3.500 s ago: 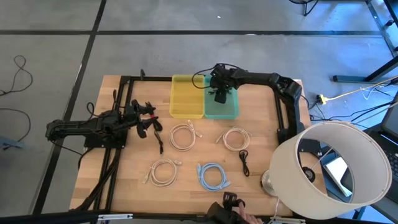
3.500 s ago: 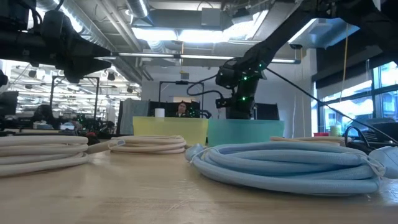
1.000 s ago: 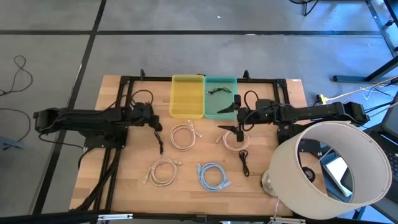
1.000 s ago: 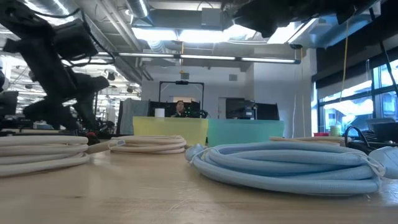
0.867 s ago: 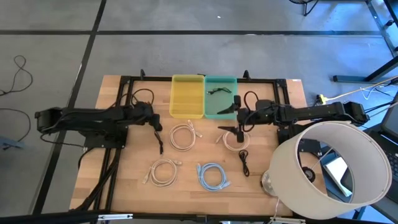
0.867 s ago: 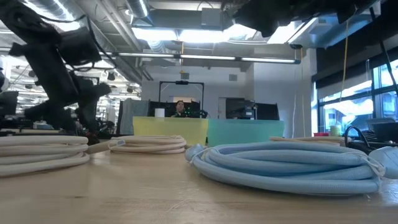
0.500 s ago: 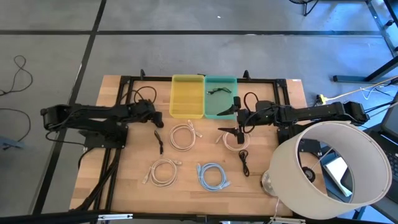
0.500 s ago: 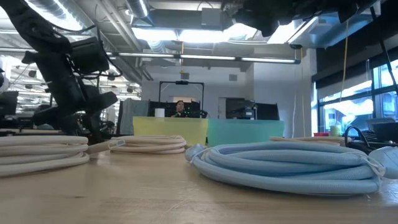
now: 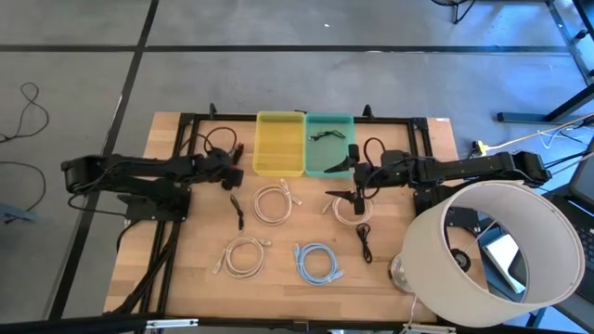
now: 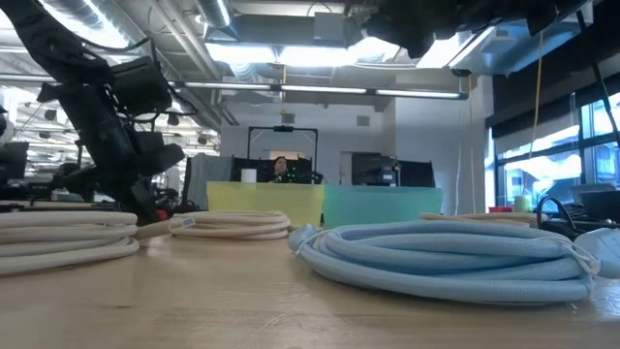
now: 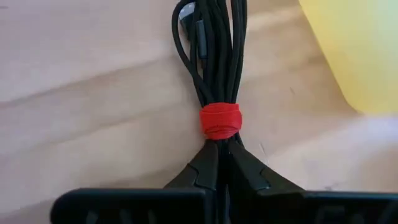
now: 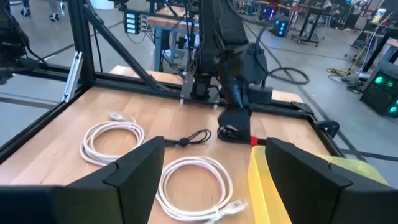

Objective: Pick & Place USB Port
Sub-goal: Put the black charger cable into the green bin

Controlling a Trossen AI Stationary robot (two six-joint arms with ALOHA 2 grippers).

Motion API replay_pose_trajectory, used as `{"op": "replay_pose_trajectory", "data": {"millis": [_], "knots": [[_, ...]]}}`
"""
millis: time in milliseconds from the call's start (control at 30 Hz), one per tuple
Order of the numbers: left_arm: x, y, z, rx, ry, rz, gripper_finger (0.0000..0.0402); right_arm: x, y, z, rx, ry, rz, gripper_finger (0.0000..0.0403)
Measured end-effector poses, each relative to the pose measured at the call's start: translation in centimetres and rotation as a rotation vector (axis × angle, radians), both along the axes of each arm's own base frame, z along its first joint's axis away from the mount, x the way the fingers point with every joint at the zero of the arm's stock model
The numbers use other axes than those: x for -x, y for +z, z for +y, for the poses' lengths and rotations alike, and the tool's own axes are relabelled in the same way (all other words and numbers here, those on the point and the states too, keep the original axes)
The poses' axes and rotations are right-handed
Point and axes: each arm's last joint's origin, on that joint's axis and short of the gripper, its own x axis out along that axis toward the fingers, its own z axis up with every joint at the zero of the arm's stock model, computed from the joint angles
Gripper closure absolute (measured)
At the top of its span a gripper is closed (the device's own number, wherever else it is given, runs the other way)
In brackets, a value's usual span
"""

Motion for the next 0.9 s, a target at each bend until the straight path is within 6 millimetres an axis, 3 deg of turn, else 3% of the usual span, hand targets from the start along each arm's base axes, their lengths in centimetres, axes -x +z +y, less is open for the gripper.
{"op": "replay_pose_trajectory", "data": {"millis": [167,400,600,767,900], "knots": [[-0.1,2.2,-0.6,-0.065,-0.088,-0.090,0.0395,0.1,-0.5,0.0,-0.026,-0.007,0.051,0.0120],[-0.1,7.5,-1.7,-0.231,-0.219,-0.283,0.0395,0.1,-0.6,0.0,-0.047,-0.015,0.067,0.0120],[-1.2,11.4,-3.2,-0.485,-0.511,-0.565,0.0395,0.1,-0.3,-0.2,-0.033,-0.064,0.035,0.0120],[-2.6,13.1,-4.6,-0.743,-0.804,-0.810,0.0395,-0.1,0.6,-0.2,-0.036,-0.063,-0.063,0.0120],[-4.0,13.6,-4.9,-0.886,-0.929,-0.915,0.0395,-0.2,1.2,-0.2,-0.037,-0.062,-0.121,0.0120]]}}
